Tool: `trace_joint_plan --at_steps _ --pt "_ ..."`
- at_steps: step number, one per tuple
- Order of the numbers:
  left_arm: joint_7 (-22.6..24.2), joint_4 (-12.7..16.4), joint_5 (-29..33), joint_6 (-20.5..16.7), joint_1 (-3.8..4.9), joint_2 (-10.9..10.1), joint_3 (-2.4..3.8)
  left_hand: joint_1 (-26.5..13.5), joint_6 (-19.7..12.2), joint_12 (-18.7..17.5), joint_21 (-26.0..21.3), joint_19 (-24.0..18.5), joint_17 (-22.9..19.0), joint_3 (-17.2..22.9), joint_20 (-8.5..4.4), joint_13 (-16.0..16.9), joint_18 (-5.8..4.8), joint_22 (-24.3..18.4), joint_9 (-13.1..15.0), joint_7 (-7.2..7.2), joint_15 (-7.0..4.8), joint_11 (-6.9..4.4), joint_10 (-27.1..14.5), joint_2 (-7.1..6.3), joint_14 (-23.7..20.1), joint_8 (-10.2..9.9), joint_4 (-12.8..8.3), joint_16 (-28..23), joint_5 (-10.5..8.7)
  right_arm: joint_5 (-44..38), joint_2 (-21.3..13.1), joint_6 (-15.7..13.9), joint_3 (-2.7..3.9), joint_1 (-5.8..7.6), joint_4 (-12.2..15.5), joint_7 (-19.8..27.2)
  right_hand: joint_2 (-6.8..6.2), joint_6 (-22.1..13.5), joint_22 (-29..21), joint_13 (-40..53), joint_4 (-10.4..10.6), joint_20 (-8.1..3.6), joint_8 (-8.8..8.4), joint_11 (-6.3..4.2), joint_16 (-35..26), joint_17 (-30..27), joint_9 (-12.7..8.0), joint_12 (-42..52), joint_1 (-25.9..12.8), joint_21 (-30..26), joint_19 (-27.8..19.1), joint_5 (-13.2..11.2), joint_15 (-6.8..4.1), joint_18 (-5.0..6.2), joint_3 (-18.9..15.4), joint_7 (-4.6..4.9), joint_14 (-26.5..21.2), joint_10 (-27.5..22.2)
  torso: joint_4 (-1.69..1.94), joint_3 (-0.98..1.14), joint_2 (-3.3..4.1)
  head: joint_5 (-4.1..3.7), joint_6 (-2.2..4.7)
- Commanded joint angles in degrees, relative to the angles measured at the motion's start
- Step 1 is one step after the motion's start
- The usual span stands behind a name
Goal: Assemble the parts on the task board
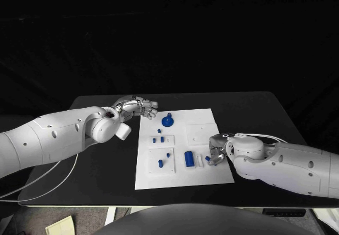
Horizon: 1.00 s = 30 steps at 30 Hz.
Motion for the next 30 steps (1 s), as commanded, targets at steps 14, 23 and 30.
trace_joint_plan --at_steps 14,23,30 --pt "0.1 0.1 -0.2 1.1 0.08 0.1 0.05 0.1 -0.5 0.2 -0.4 -0.1 0.1 -0.1 0.32 -0.1 0.77 0.1 -0.1 -0.03 0.28 0.00 -0.4 0.44 0.1 0.1 0.0 -0.4 -0.07 -3.3 1.1 5.1 -0.87 -1.71 -1.4 0.5 3.52 -0.9 0.2 -0.1 -1.6 0.34 -1.27 -0.46 0.0 0.2 -9.6 0.5 5.1 0.1 -0.4 -0.3 0.24 1.81 1.3 2.09 0.2 0.4 0.00 0.05 0.02 -0.01 -0.21" --pt "0.1 0.1 -0.4 1.0 0.09 0.2 0.05 0.1 -0.5 0.2 -0.4 -0.1 0.1 -0.1 0.32 -0.1 0.77 0.1 -0.1 -0.02 0.28 0.00 -0.4 0.45 0.1 0.1 0.0 -0.4 -0.07 0.5 1.1 7.0 -0.90 -1.81 -1.8 1.5 9.22 -0.3 0.2 -0.5 -0.9 0.86 -1.57 -0.61 -0.1 0.1 -10.2 0.3 6.0 0.0 -0.8 -0.3 0.31 1.71 4.3 1.92 0.2 0.8 0.01 0.02 0.01 -0.01 -0.31" --pt "0.1 0.2 -0.6 1.0 0.10 0.2 0.05 0.1 -0.5 0.2 -0.4 -0.1 0.1 -0.1 0.32 -0.1 0.77 0.1 -0.1 -0.02 0.28 0.00 -0.4 0.44 0.1 0.1 0.0 -0.4 -0.07 3.7 0.8 6.9 -0.90 -1.81 -2.4 1.2 10.14 -0.1 0.4 -0.6 -0.6 1.23 -1.86 -0.49 0.0 0.2 -10.8 0.3 4.5 0.3 -0.9 -0.3 0.41 1.76 6.3 2.05 0.1 0.9 -0.02 0.02 -0.01 0.11 -0.31"
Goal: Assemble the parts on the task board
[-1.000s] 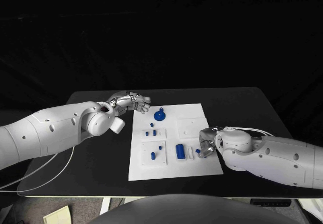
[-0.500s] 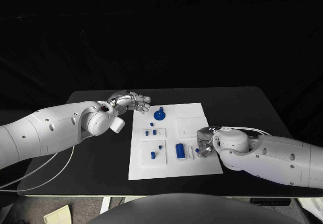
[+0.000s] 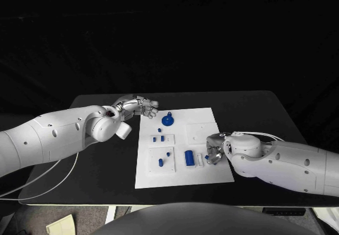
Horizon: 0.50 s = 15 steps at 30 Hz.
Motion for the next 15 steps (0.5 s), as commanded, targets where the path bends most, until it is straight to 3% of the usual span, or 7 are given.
trace_joint_plan --at_steps 1,6,15 --pt "0.3 0.2 -0.4 0.7 0.09 0.1 0.05 0.1 -0.5 0.2 -0.2 -0.1 0.1 -0.1 0.32 -0.1 0.53 0.1 -0.1 -0.02 0.28 0.00 -0.4 0.44 0.1 0.1 0.0 -0.4 -0.07 3.3 -0.4 5.2 -1.28 -1.54 -1.4 -1.0 3.11 0.2 0.1 -0.1 0.3 0.44 0.18 0.01 0.0 0.1 -20.8 0.0 1.8 0.3 -0.1 0.2 0.37 1.65 0.5 0.48 0.2 0.4 -0.03 -0.01 -0.02 0.05 0.01" --pt "0.3 0.2 -0.5 0.7 0.10 0.1 0.05 0.1 -0.5 0.2 -0.2 -0.1 0.1 -0.1 0.32 -0.1 0.54 0.1 -0.1 -0.03 0.28 0.00 -0.4 0.44 0.2 0.1 0.0 -0.4 -0.07 3.9 -0.8 3.1 -1.27 -1.53 -1.7 -0.9 2.36 0.6 0.1 -0.1 1.0 0.51 0.21 -0.08 0.1 0.1 -21.1 0.1 0.1 0.5 0.2 0.3 0.31 1.70 1.0 0.39 0.3 0.6 -0.04 -0.01 -0.01 0.14 0.08" --pt "0.3 0.2 -0.5 0.6 0.10 0.1 0.05 0.1 -0.5 0.2 -0.2 -0.1 0.1 -0.1 0.31 -0.1 0.54 0.1 -0.1 -0.03 0.27 -0.01 -0.4 0.44 0.2 0.1 0.0 -0.4 -0.07 8.9 -2.4 -4.1 -0.91 -0.80 0.1 0.0 0.96 1.3 -0.1 -0.1 1.8 0.31 0.36 -0.36 0.2 0.0 -21.4 0.5 -1.7 0.7 0.9 0.2 0.08 1.71 0.9 0.12 0.8 1.3 -0.04 0.02 -0.01 0.15 0.24"
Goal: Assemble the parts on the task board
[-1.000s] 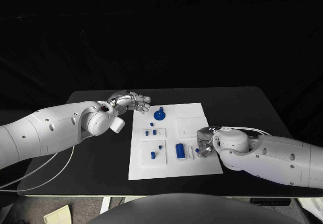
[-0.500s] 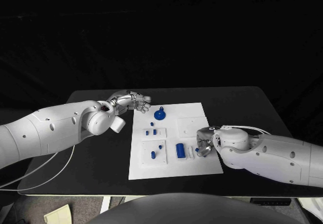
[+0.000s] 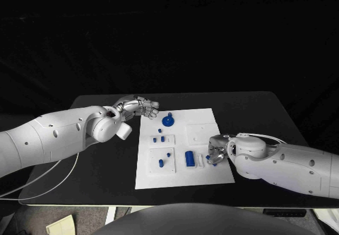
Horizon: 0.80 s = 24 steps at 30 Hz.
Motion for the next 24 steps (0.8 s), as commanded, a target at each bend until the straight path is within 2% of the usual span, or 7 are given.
trace_joint_plan --at_steps 1,3,11,17,24 --pt "0.3 0.2 -0.2 0.7 0.09 0.1 0.05 0.1 -0.5 0.2 -0.2 -0.1 0.1 -0.1 0.31 -0.1 0.73 0.1 -0.1 -0.03 0.27 -0.01 -0.4 0.44 0.2 0.1 0.0 -0.2 -0.07 4.7 -0.7 -0.2 -0.53 -0.42 -0.1 -1.2 -0.53 0.4 -0.1 0.1 1.0 -0.16 0.12 -0.18 0.2 -0.1 -24.6 0.5 -0.5 0.2 0.6 0.1 -0.07 1.67 0.4 -0.11 0.5 0.7 -0.01 0.00 0.00 -0.01 0.04" --pt "0.3 0.2 -0.3 0.7 0.09 0.1 0.05 0.1 -0.5 0.2 -0.2 -0.1 0.1 -0.1 0.31 -0.1 0.73 0.1 -0.1 -0.03 0.27 -0.01 -0.4 0.44 0.2 0.1 0.0 -0.2 -0.07 5.2 -0.8 -0.9 -0.39 -0.02 0.3 -1.2 -0.70 0.5 -0.2 0.2 1.1 -0.24 0.16 -0.24 0.1 -0.1 -24.6 0.6 -0.6 0.2 0.7 0.1 -0.15 1.67 0.5 -0.16 0.6 0.9 0.02 -0.02 -0.01 -0.04 0.09" --pt "0.3 0.2 -0.3 0.7 0.09 0.0 0.05 0.2 -0.5 0.2 -0.2 -0.1 0.1 -0.1 0.31 -0.1 0.74 0.1 -0.1 -0.03 0.27 -0.01 -0.4 0.43 0.2 0.1 0.0 -0.2 -0.07 15.7 -1.6 -3.8 0.25 0.93 1.1 -1.5 -1.13 0.6 -0.3 0.1 1.2 -0.43 0.17 -0.32 0.1 -0.1 -24.7 0.6 -0.7 0.2 0.9 0.2 -0.30 1.67 0.6 -0.23 0.7 1.0 0.05 -0.07 -0.03 -0.03 0.17" --pt "0.3 0.2 -0.3 0.8 0.09 0.0 0.05 0.2 -0.5 0.2 -0.2 -0.1 0.1 -0.1 0.31 -0.1 0.74 0.1 -0.1 -0.03 0.27 -0.01 -0.4 0.43 0.2 0.1 0.0 -0.2 -0.07 24.1 -1.3 -4.0 0.30 1.25 1.1 -1.5 -1.14 0.6 -0.3 0.1 1.3 -0.49 0.13 -0.32 0.1 -0.2 -24.7 0.6 -0.8 0.2 0.9 0.2 -0.35 1.67 0.6 -0.23 0.7 1.0 0.09 -0.06 0.00 0.00 0.05" --pt "0.2 0.2 -0.4 0.9 0.09 0.0 0.05 0.2 -0.5 0.2 -0.2 -0.1 0.2 -0.1 0.31 -0.1 0.74 0.1 -0.1 -0.03 0.27 -0.01 -0.4 0.41 0.2 0.1 0.0 -0.3 -0.07 29.8 -0.7 -4.4 0.30 1.37 0.9 -1.5 -1.07 0.5 -0.4 0.1 1.3 -0.57 0.06 -0.30 0.0 -0.2 -24.8 0.6 -0.9 0.2 1.0 0.2 -0.41 1.67 0.4 -0.20 0.7 0.9 0.02 -0.04 0.01 0.08 -0.07"
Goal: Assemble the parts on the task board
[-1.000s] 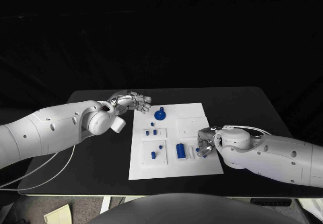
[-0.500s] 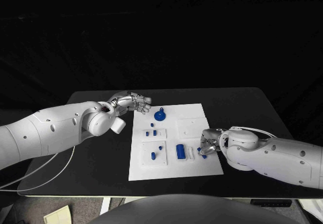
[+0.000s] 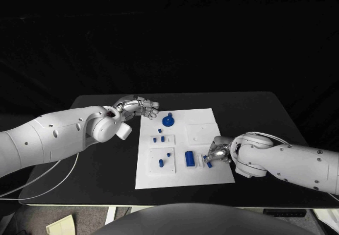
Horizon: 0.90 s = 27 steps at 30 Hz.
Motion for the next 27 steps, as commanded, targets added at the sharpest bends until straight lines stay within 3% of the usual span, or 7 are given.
trace_joint_plan --at_steps 1,12,27 --pt "0.2 0.1 -0.2 1.0 0.08 0.1 0.05 0.2 -0.5 0.2 -0.3 -0.1 0.1 -0.1 0.31 -0.1 0.94 0.1 -0.1 -0.03 0.27 -0.01 -0.4 0.41 0.2 0.1 0.0 -0.3 -0.07 6.8 0.4 -0.4 0.00 0.03 -0.1 -0.2 -0.34 0.1 -0.1 0.0 0.0 -0.27 0.10 0.02 0.0 -0.1 0.0 0.1 -0.3 0.2 0.3 0.0 -0.19 1.67 -0.4 -0.06 0.2 0.2 -0.05 0.02 0.03 0.05 -0.09" --pt "0.2 0.2 -0.3 1.1 0.08 0.0 0.05 0.2 -0.5 0.2 -0.3 -0.1 0.1 -0.1 0.31 -0.1 0.93 0.1 -0.1 -0.03 0.28 0.00 -0.4 0.39 0.2 0.1 0.0 -0.3 -0.07 7.1 1.0 -1.8 0.01 0.06 -0.3 0.1 -0.39 0.1 -0.2 0.0 -0.1 -0.37 0.02 0.05 -0.1 -0.1 -0.2 0.1 -0.6 0.1 0.3 0.0 -0.25 1.67 -0.8 -0.02 0.2 0.1 -0.06 0.04 0.03 0.08 -0.11" --pt "0.1 0.2 -0.4 1.2 0.09 0.0 0.05 0.2 -0.5 0.2 -0.3 -0.1 0.1 -0.1 0.32 -0.1 0.93 0.2 -0.1 -0.03 0.29 0.00 -0.4 0.38 0.2 0.1 0.0 -0.3 -0.07 7.0 2.0 -0.5 0.01 0.06 -0.7 0.0 -0.46 0.0 -0.2 0.0 -0.2 -0.44 -0.01 0.05 -0.1 -0.1 -0.2 0.1 -0.7 0.1 0.3 0.0 -0.28 1.67 -0.9 -0.02 0.2 0.0 -0.04 0.00 0.01 0.15 -0.10"
